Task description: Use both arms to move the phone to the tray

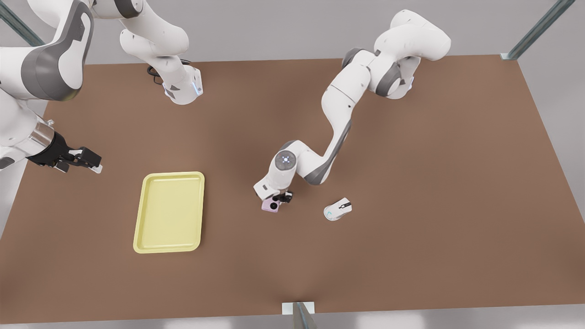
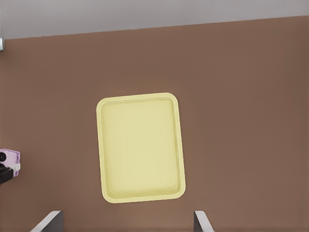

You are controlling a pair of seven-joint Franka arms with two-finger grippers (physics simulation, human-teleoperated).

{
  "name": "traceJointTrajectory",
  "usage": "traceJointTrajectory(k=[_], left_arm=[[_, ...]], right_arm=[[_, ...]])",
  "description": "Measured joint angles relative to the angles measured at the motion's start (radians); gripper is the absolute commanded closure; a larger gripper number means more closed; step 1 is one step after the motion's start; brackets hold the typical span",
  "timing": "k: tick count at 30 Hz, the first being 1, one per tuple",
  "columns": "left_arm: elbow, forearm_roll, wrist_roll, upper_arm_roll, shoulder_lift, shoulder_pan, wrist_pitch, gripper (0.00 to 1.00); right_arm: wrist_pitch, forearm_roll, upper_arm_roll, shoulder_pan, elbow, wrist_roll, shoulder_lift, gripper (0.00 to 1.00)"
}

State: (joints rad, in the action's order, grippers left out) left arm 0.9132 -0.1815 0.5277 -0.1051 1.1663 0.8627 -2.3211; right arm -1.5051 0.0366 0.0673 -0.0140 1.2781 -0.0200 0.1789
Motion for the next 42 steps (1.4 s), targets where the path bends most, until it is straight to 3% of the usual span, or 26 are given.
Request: traceJointTrajectory(k=[1, 7, 12, 17, 18, 22, 25, 31, 34, 42], left_arm=[[-0.002, 0.002, 0.015, 0.0, 0.002, 0.003, -0.012, 0.0], [-0.003, 0.006, 0.08, 0.001, -0.058, -0.043, 0.02, 0.0], [0.042, 0.003, 0.028, -0.012, -0.399, -0.37, 0.419, 0.0], [0.075, 0.013, -0.096, -0.212, -0.633, -0.479, 0.748, 0.0], [0.131, 0.025, -0.119, -0.175, -0.707, -0.52, 0.79, 0.0], [0.431, 0.14, -0.205, 0.151, -0.969, -0.77, 0.847, 0.0], [0.455, 0.175, -0.269, 0.204, -0.948, -0.79, 0.859, 0.0], [0.408, 0.209, -0.369, 0.209, -0.861, -0.771, 0.841, 0.0], [0.405, 0.216, -0.408, 0.209, -0.842, -0.771, 0.83, 0.0], [0.405, 0.222, -0.484, 0.21, -0.833, -0.769, 0.805, 0.0]], right_arm=[[0.002, 0.0, 0.0, -0.001, -0.001, 0.0, -0.004, 0.0], [0.089, 0.002, -0.003, -0.003, -0.052, 0.0, -0.026, 0.0], [0.122, -0.016, -0.029, -0.038, -0.056, 0.001, 0.023, 0.0], [0.105, -0.024, -0.058, -0.294, -0.051, -0.048, 0.122, 0.0], [0.095, -0.016, -0.059, -0.312, -0.05, -0.07, 0.147, 0.0], [0.011, 0.023, -0.055, -0.359, -0.009, -0.178, 0.217, 0.0], [-0.041, 0.036, -0.044, -0.438, -0.043, -0.279, 0.301, 0.0], [-0.149, 0.037, -0.032, -0.583, -0.252, -0.503, 0.591, 0.0], [-0.205, 0.036, -0.035, -0.611, -0.285, -0.622, 0.661, 0.0], [-0.405, -0.036, -0.043, -0.643, -0.069, -0.846, 0.659, 0.0]])
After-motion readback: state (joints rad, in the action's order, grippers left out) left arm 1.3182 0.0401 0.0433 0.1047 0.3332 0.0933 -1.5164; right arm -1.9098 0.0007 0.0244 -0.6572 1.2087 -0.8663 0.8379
